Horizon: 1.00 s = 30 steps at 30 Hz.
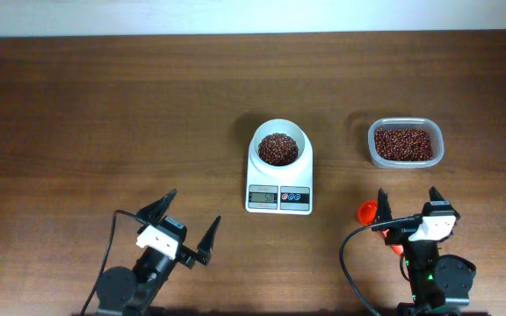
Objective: Scoop and weigh 50g on scale
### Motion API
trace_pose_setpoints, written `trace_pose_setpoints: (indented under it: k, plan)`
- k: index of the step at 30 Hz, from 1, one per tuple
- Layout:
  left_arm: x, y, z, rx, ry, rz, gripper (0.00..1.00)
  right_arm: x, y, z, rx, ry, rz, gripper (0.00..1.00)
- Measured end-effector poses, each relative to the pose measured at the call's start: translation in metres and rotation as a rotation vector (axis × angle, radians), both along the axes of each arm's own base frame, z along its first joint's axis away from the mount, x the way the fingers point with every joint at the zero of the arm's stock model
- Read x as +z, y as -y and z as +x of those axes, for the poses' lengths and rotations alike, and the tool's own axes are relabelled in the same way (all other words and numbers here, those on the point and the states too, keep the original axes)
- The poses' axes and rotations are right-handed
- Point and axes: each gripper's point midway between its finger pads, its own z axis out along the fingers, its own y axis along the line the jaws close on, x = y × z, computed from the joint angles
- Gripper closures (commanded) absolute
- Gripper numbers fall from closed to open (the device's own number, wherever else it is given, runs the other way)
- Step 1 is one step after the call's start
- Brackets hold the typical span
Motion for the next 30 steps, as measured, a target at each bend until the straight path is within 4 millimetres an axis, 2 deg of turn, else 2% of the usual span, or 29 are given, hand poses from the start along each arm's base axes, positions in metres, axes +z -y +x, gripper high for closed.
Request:
trace_pose_setpoints:
  k: [7, 12, 16, 21, 30]
  plan:
    - [-0.014, -0.024, 0.02, 0.164, 0.036, -0.011, 0.01, 0.0, 0.0, 0.0, 0.0, 0.0, 0.0, 0.01]
    - [-0.015, -0.049, 0.027, 0.297, 0.036, -0.01, 0.01, 0.0, 0.0, 0.0, 0.0, 0.0, 0.0, 0.01]
    - [-0.025, -0.064, 0.031, 0.371, 0.018, -0.004, 0.01, 0.0, 0.0, 0.0, 0.0, 0.0, 0.0, 0.01]
    - [-0.04, -0.067, 0.031, 0.382, -0.027, 0.009, 0.01, 0.0, 0.0, 0.0, 0.0, 0.0, 0.0, 0.01]
    - [-0.041, -0.07, 0.031, 0.401, -0.031, 0.016, 0.01, 0.0, 0.0, 0.0, 0.0, 0.0, 0.0, 0.01]
